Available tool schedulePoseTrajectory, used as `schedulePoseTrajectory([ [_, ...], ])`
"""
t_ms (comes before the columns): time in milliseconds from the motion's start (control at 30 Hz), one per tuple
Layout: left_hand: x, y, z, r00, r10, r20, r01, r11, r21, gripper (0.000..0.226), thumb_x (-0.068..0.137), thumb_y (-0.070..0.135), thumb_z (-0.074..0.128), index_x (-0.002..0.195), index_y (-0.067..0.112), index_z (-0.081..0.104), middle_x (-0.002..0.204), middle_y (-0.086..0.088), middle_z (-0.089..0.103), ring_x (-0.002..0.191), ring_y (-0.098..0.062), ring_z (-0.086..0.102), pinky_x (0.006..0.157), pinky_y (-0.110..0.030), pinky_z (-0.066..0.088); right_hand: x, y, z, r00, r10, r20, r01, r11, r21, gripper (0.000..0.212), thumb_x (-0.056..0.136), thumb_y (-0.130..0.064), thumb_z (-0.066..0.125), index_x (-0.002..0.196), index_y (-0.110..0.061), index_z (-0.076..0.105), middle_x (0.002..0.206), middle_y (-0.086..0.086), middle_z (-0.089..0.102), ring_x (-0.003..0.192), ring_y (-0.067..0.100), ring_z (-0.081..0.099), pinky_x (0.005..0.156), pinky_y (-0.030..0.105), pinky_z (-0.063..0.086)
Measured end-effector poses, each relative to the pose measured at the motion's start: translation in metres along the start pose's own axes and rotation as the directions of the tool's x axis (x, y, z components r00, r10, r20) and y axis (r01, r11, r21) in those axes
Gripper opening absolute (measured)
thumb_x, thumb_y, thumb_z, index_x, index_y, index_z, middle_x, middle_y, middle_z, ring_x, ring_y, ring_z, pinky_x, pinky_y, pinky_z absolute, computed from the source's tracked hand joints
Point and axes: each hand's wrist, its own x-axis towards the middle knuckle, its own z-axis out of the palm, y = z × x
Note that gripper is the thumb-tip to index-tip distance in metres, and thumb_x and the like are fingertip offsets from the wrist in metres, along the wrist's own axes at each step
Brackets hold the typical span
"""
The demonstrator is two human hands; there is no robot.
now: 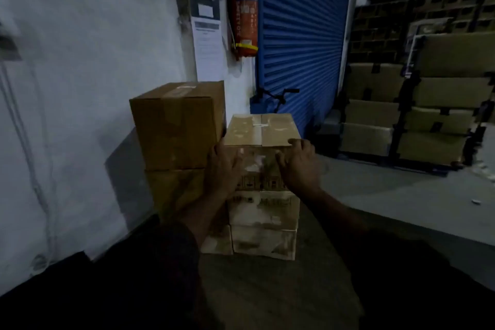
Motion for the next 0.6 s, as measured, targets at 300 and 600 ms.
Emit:
schedulePoseTrajectory([
  [300, 0.012, 0.009, 0.040, 0.975, -0.189, -0.113, 0.185, 0.982, -0.050, 0.067, 0.099, 0.048, 0.050, 0.152, 0.011, 0.032, 0.152, -0.017, 0.035, 0.137, -0.033, 0.038, 0.107, -0.041, 0.036, 0.035, 0.052, 0.022, 0.996, 0.045, 0.071, -0.055, 0.987, 0.150, 0.044, 0.096, -0.032, 0.053, 0.129, -0.004, 0.047, 0.137, 0.019, 0.042, 0.126, 0.033, 0.039, 0.104, 0.042, 0.036],
  [600, 0.030, 0.011, 0.052, 0.898, -0.420, -0.129, 0.396, 0.901, -0.176, 0.075, 0.091, 0.064, 0.047, 0.146, 0.014, 0.037, 0.142, -0.013, 0.047, 0.126, -0.036, 0.049, 0.101, -0.050, 0.044, 0.046, 0.073, 0.032, 0.956, 0.111, 0.270, -0.216, 0.893, 0.396, 0.057, 0.097, -0.040, 0.050, 0.145, -0.014, 0.031, 0.146, 0.012, 0.040, 0.131, 0.028, 0.042, 0.107, 0.046, 0.039],
])
